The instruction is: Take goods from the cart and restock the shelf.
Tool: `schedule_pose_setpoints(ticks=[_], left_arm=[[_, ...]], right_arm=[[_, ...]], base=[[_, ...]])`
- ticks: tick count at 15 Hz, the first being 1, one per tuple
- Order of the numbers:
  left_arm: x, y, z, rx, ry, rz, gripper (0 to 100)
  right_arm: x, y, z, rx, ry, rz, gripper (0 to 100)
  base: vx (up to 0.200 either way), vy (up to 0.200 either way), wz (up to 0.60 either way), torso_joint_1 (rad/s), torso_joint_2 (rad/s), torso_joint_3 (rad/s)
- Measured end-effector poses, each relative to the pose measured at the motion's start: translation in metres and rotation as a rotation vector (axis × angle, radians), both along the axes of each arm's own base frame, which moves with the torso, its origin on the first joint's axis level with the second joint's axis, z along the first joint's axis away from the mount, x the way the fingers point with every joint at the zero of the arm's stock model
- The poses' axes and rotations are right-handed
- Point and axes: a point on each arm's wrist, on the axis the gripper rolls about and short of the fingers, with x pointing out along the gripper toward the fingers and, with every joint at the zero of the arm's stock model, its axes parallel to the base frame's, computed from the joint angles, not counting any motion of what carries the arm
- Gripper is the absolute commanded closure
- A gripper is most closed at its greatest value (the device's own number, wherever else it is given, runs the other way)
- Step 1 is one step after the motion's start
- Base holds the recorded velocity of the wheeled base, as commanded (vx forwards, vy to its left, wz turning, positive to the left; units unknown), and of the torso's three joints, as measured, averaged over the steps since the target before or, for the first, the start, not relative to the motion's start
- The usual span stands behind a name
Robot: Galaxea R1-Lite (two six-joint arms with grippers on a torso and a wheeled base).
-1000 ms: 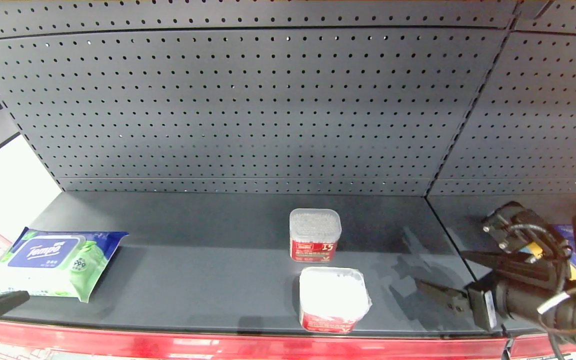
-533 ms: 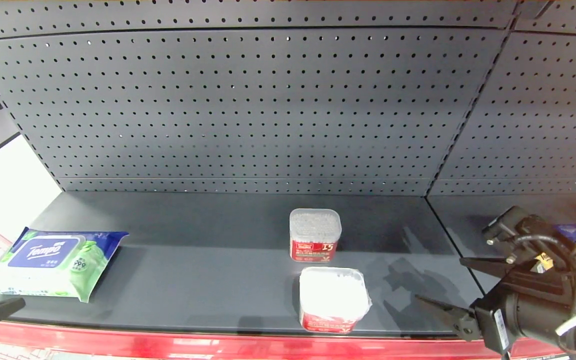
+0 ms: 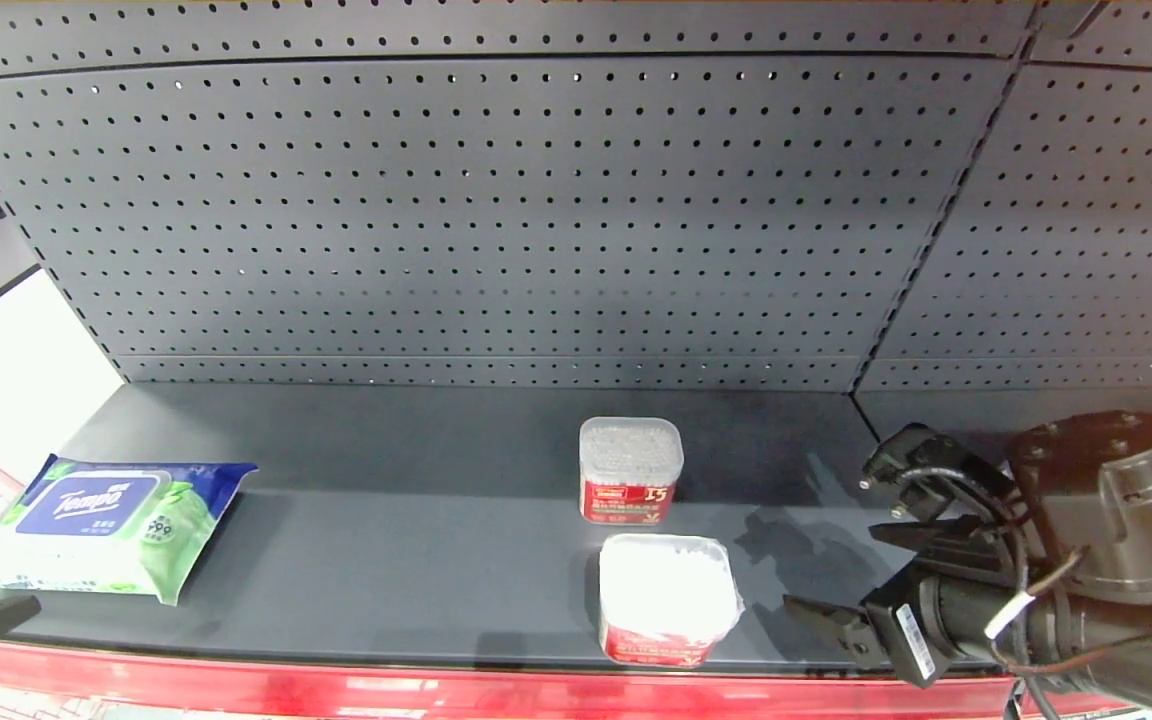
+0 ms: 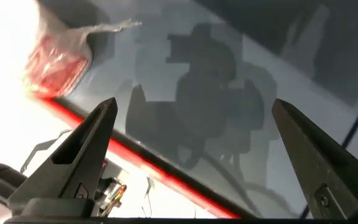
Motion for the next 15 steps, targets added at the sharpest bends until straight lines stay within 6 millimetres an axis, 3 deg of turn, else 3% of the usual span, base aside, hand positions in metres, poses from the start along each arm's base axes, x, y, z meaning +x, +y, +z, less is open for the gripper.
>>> schedule_pose_setpoints(ticks=[15], left_arm=[[0.000,0.000,0.003,-0.009,-0.016,0.001,0]], right_arm=[[0.023,0.035,-0.003,-0.014,0.014,0.059,0]], base=[[0.000,0.000,0.00,0.000,0.00,0.000]])
